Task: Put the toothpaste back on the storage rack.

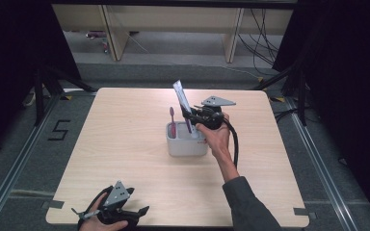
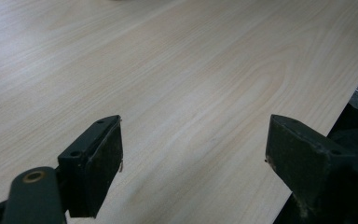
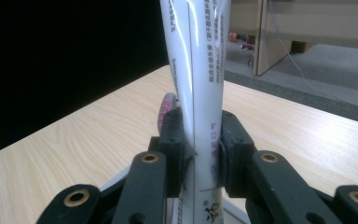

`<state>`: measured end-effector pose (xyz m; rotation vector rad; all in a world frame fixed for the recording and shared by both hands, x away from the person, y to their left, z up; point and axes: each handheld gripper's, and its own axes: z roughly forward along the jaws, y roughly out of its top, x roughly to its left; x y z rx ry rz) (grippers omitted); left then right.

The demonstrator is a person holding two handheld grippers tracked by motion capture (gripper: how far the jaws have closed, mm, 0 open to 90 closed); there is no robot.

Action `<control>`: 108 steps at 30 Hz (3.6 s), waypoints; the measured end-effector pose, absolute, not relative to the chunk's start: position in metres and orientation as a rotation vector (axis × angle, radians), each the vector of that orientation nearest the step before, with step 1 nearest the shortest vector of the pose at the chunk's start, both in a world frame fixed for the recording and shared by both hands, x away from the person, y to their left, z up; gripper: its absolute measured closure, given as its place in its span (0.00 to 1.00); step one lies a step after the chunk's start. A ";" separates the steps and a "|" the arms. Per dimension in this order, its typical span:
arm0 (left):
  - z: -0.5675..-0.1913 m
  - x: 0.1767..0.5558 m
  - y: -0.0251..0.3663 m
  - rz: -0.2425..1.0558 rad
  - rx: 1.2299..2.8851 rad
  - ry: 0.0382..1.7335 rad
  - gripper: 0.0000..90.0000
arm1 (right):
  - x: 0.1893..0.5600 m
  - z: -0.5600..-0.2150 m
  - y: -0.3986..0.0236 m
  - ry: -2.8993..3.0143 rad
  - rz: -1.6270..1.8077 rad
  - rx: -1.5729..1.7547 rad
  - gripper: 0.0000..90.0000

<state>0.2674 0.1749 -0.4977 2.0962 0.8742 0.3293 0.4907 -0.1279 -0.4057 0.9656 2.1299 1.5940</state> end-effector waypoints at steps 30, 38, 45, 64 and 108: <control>-0.498 0.266 0.173 0.294 2.104 0.872 0.20 | 0.485 -0.426 -0.133 2.210 1.462 0.957 0.83; -0.499 0.266 0.173 0.265 2.111 0.867 0.21 | 0.478 -0.428 -0.131 2.230 1.410 0.960 0.83; -0.499 0.267 0.173 0.286 2.104 0.871 0.21 | 0.477 -0.430 -0.133 2.238 1.402 0.967 0.83; -0.499 0.266 0.172 0.309 2.080 0.880 0.21 | 0.465 -0.419 -0.141 2.174 1.441 0.938 0.78; -0.500 0.267 0.174 0.319 2.116 0.873 0.20 | 0.424 -0.410 -0.190 2.122 1.507 1.068 0.42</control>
